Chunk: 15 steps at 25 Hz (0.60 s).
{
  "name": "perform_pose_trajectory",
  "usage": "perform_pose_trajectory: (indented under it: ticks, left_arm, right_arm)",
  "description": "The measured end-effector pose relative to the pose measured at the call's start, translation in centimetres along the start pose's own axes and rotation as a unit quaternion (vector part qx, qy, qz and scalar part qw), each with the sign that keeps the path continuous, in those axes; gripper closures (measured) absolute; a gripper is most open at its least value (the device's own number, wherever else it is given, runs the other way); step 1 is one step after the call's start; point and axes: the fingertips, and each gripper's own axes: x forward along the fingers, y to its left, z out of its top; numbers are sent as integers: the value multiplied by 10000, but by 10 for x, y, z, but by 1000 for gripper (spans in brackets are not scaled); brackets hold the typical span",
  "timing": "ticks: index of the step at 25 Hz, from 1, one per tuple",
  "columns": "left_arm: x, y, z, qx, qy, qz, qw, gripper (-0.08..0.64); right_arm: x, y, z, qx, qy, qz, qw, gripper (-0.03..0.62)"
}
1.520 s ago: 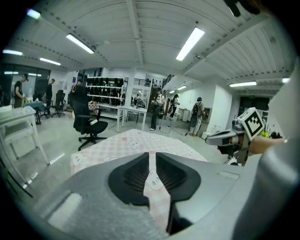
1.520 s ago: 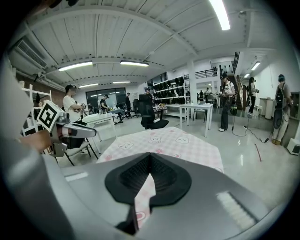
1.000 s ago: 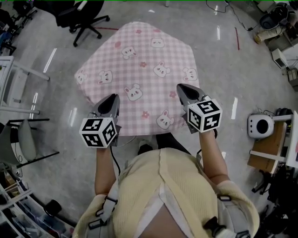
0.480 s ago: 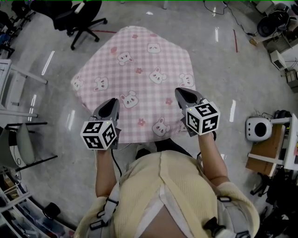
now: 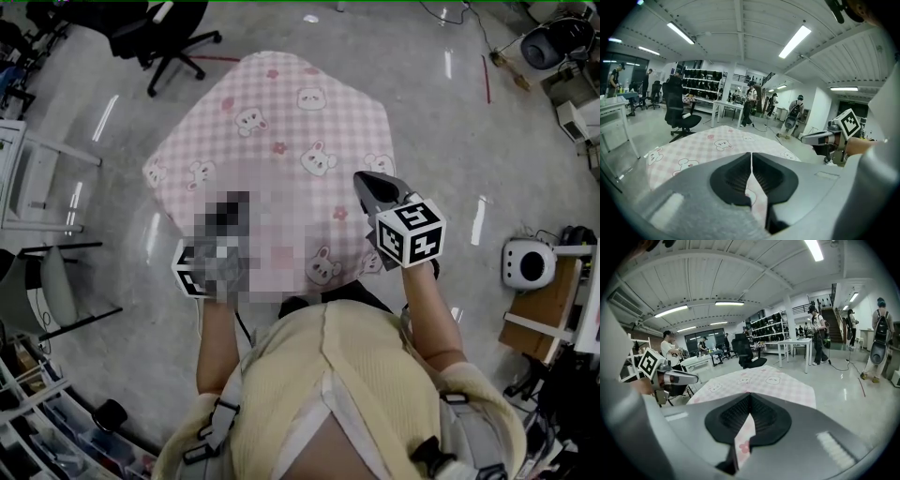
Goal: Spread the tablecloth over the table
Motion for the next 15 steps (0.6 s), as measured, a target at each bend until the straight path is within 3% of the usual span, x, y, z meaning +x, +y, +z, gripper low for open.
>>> perform_pose_trajectory:
  ticks: [15]
  left_arm:
    - [36, -12, 7, 343, 396, 89, 9986, 561]
  right_arm:
    - [25, -23, -1, 218, 45, 295, 9993, 589]
